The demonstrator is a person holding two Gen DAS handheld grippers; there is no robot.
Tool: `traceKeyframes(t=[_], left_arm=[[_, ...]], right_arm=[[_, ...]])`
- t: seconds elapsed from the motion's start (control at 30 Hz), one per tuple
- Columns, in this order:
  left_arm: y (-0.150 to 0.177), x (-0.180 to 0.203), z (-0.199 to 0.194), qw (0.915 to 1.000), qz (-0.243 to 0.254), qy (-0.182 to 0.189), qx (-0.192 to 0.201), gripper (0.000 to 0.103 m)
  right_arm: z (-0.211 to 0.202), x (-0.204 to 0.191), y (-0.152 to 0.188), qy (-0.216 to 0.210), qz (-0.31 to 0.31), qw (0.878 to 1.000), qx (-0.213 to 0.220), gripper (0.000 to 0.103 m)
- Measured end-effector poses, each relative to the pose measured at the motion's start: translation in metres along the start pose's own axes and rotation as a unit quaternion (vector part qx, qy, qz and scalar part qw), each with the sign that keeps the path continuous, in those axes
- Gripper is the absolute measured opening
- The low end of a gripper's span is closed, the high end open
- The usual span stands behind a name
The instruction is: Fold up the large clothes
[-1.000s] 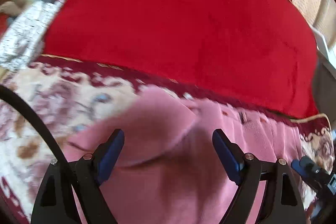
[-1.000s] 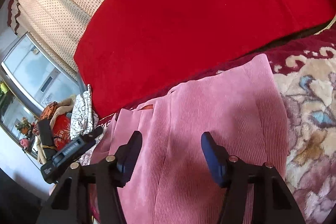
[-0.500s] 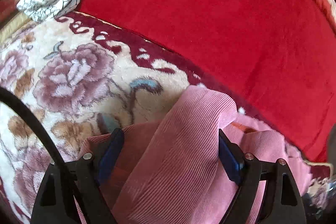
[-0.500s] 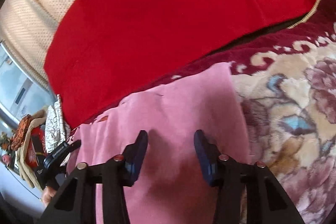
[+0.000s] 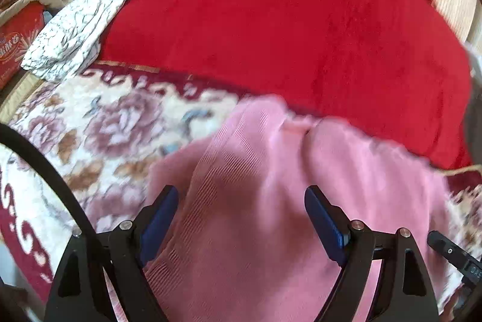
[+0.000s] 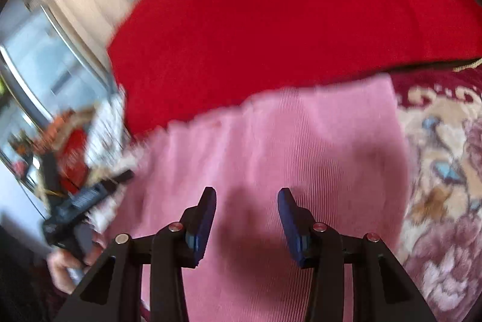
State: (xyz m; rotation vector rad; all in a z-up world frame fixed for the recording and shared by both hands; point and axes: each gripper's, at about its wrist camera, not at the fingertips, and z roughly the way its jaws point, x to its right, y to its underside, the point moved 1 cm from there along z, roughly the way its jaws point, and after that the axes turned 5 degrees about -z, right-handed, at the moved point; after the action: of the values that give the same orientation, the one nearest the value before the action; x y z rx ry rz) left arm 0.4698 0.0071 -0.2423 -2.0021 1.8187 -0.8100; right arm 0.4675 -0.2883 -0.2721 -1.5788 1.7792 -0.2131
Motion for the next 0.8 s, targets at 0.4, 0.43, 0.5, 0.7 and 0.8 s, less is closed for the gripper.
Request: traceKeyframes(t=[0.4,0.43,0.5,0.7,0.8], left_arm=[[0.019,0.006,-0.025,0.9961,0.044,-0.061,0.045,0.087],[0.021,0.01,-0.03,0.995,0.051,-0.064,0.056,0.087],[0.026,0.014,-0.042,0.9928,0.061,-0.068,0.076,0.087],[0.035,0.026,-0.069,0.9884,0.078,-0.06,0.116,0.087],[0.036,0.034,-0.077,0.986,0.087,-0.062,0.128,0.087]], right_arm=[[-0.032,-0.033,0.012,-0.002,-0.052,0.998,0.033,0.046],[-0.034,-0.039,0.017,0.001,-0.063,0.997,0.034,0.046],[-0.03,-0.044,0.024,0.011,-0.074,0.997,0.021,0.046],[0.0,-0.04,0.029,0.038,-0.078,0.996,-0.027,0.046],[-0.008,-0.039,0.024,0.024,-0.07,0.997,-0.007,0.046]])
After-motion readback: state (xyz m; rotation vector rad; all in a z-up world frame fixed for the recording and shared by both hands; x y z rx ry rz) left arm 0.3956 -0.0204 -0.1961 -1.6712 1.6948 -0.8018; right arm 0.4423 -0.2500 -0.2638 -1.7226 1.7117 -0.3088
